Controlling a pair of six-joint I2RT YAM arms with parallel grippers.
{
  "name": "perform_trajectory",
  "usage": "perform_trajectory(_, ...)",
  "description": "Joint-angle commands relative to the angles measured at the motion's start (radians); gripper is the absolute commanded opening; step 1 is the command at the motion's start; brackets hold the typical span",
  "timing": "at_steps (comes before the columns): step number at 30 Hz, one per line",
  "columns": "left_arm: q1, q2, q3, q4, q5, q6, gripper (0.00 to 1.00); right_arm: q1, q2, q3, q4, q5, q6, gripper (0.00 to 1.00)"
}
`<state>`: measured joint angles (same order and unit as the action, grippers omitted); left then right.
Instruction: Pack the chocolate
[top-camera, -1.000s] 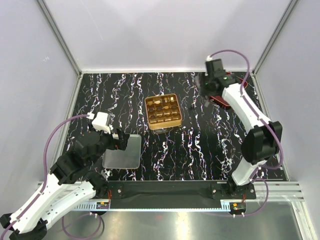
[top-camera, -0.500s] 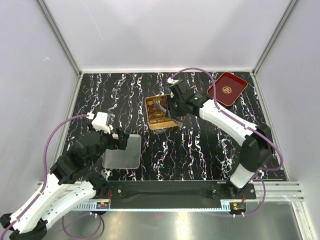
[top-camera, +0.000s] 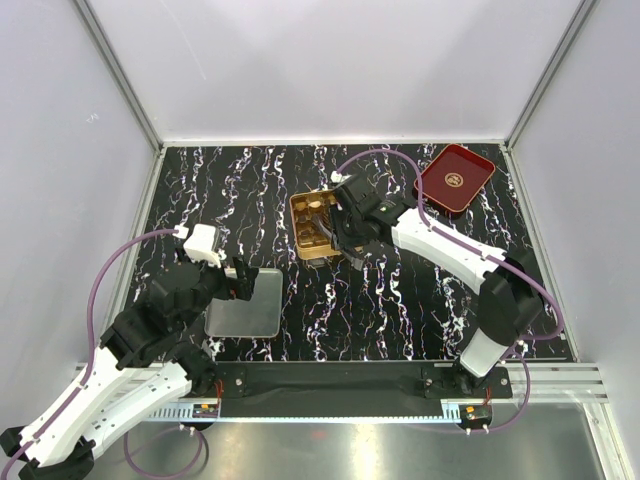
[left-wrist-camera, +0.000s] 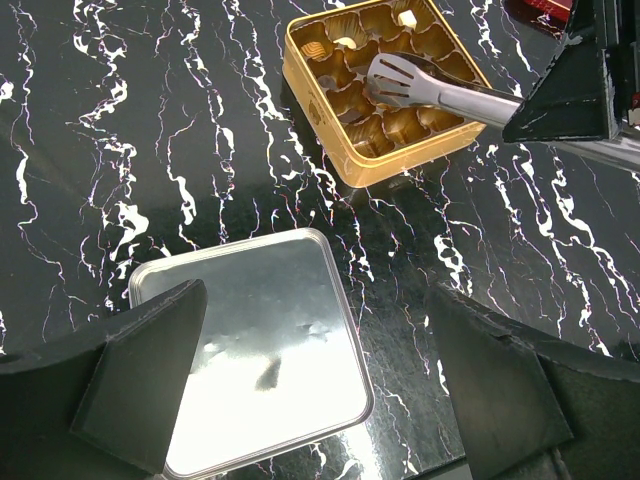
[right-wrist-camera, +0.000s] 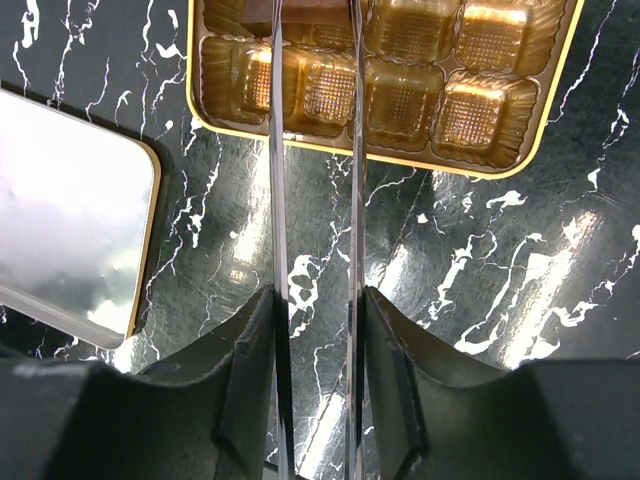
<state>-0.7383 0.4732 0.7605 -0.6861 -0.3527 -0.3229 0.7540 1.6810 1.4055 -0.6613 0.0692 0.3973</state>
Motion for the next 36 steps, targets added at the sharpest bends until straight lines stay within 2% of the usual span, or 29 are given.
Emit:
perform_trajectory(1,-0.004,-0.001,0.008,0.037,-0.017,-0.002,0.99,0.013,-0.027,0.0,0.034,0.044,0.018,0.44)
perform_trajectory(15,-0.006,0.002,0.008,0.039,-0.015,-0.002,0.99,0.022,-0.053,0.013,0.022,0.072,0.02,0.54)
perform_trajectory(20,-0.004,-0.007,0.01,0.036,-0.017,-0.002,0.99,0.024,-0.067,0.039,0.006,0.076,0.018,0.52)
perform_trajectory(26,-0.004,-0.012,0.0,0.048,-0.005,-0.001,0.99,0.022,-0.112,0.145,-0.057,0.049,0.006,0.49)
perform_trajectory(32,-0.004,0.01,0.013,0.036,-0.005,-0.002,0.99,0.024,-0.228,0.132,-0.13,0.139,-0.006,0.49)
perform_trajectory(36,-0.004,-0.005,0.005,0.04,-0.017,-0.002,0.99,0.007,-0.329,0.044,-0.217,0.26,0.001,0.48)
